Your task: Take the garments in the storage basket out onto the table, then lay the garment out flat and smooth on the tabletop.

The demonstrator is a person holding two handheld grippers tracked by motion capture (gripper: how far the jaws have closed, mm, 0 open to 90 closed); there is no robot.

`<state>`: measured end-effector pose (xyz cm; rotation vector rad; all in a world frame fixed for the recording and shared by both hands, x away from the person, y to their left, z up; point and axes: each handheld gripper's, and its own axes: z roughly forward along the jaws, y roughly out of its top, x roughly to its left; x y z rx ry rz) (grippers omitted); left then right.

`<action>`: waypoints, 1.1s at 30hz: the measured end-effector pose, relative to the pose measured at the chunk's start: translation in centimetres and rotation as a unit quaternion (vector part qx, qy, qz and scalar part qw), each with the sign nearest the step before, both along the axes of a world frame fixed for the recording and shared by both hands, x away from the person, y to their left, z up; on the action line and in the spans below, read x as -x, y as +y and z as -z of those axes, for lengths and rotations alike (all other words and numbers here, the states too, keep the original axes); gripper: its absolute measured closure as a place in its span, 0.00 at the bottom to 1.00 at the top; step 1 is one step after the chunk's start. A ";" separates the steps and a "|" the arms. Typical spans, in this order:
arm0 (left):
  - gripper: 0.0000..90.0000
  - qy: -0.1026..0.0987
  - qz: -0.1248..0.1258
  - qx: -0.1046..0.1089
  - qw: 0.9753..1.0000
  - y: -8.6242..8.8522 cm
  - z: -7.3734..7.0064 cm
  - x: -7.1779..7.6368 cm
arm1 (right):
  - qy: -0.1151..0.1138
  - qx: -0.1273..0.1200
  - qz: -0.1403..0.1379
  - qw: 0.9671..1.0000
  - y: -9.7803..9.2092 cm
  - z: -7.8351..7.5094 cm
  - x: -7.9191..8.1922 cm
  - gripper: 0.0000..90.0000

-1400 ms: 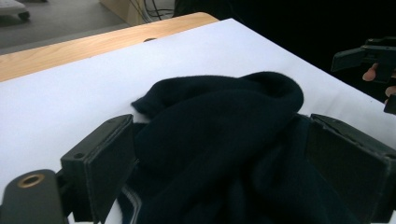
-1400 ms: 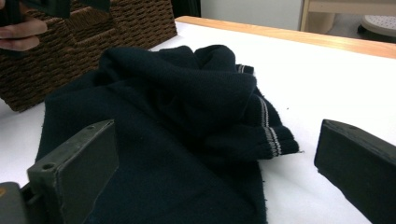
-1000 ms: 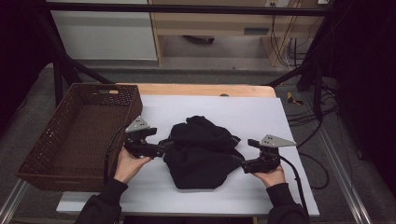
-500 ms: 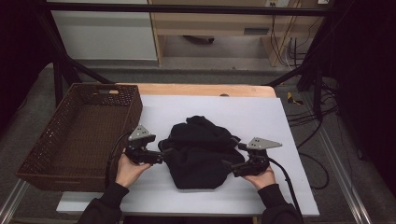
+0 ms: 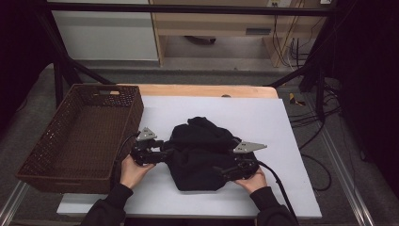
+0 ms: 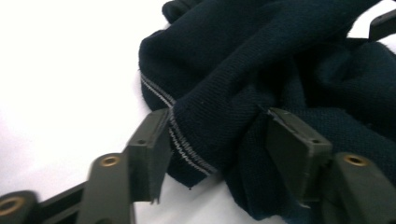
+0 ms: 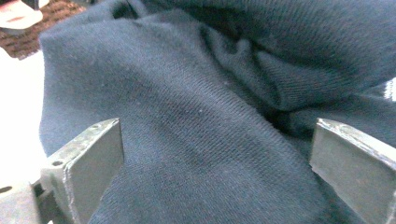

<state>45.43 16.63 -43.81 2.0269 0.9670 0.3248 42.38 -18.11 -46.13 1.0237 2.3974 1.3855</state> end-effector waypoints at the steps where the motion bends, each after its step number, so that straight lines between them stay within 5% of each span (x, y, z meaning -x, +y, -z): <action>1: 0.48 0.000 0.000 -0.002 1.000 0.0 0.0 0.0 | 0.001 0.002 0.002 1.000 0.2 0.1 0.0 0.05; 15: 0.79 0.028 0.014 -0.011 0.999 -0.2 0.6 -0.4 | 0.009 0.041 -0.007 0.999 3.0 0.9 -0.3 0.13; 24: 0.86 0.035 0.021 -0.013 0.999 -0.2 0.3 -0.4 | 0.011 0.068 -0.003 0.998 2.2 0.4 -0.3 0.52; 33: 0.86 0.034 0.026 -0.005 0.999 -0.2 0.0 -0.2 | 0.040 0.070 0.001 0.997 0.6 -0.7 -0.3 0.87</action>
